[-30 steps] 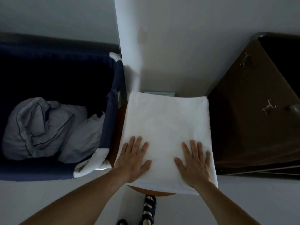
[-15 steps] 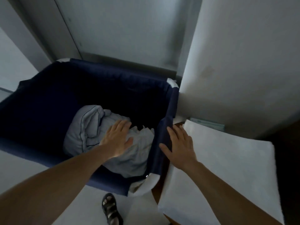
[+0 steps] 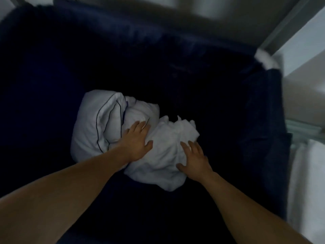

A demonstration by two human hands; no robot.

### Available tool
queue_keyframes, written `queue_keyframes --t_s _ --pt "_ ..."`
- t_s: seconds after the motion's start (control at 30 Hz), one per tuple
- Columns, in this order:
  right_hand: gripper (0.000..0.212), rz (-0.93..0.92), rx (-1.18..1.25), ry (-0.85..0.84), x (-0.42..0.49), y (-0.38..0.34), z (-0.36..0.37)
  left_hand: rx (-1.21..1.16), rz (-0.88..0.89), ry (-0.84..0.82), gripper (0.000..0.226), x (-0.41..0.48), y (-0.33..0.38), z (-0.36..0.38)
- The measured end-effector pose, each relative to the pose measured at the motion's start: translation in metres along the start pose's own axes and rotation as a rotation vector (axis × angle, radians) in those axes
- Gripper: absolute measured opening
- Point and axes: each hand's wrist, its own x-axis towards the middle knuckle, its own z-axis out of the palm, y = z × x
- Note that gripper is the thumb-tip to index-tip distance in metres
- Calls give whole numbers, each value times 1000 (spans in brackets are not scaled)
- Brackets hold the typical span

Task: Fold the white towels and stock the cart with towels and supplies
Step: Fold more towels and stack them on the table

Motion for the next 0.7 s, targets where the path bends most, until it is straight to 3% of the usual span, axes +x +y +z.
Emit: queue_keyframes --t_s 0.2,0.43,0.5,0.57,0.7 --pt "107 29 7 -127 114 18 94 -83 67 -34 103 75 -46 85" --pt "126 -35 -171 -256 215 23 206 -80 187 -50 77 119 -96 179" --pt "108 -19 -233 -204 222 27 226 -91 192 -29 74 122 -101 192" --pt "73 1 -271 -134 226 31 236 -101 207 -22 73 124 -103 198" --pt "24 -87 50 76 230 35 231 -123 231 16 71 122 -102 194"
